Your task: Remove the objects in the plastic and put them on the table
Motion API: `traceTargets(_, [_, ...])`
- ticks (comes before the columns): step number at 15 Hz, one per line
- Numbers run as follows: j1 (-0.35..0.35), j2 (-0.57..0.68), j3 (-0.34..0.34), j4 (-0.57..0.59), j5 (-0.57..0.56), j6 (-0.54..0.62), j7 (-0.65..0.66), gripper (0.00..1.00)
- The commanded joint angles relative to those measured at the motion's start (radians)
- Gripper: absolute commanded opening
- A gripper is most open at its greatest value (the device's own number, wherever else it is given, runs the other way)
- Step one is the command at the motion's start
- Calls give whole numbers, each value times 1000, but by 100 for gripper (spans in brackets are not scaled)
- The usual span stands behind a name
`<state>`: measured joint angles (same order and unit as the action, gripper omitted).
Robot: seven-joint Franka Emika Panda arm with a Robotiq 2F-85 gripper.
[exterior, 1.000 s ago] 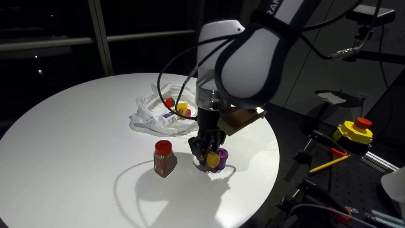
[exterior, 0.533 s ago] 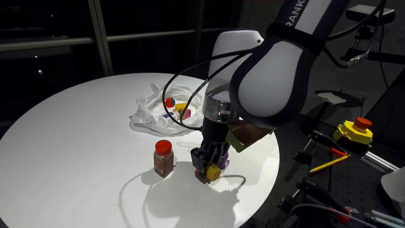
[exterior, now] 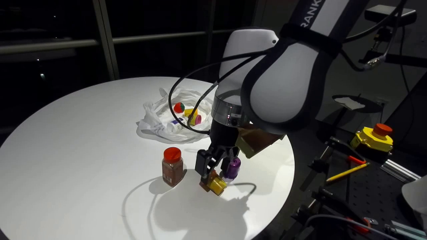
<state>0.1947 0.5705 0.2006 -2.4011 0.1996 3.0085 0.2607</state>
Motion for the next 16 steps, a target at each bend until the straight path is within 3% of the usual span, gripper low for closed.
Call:
traceTargets(1, [-30, -44, 13, 6, 26, 54, -3, 100])
traceTargets(3, [-40, -73, 2, 24, 25, 53, 2, 100])
traceTargets(8, [-78, -90, -54, 164, 47, -124, 47, 100])
traceTargets(12, [-54, -21, -153, 317, 20, -225, 117, 100])
traceTargets(16, [-55, 73, -197, 484, -41, -323, 79, 100])
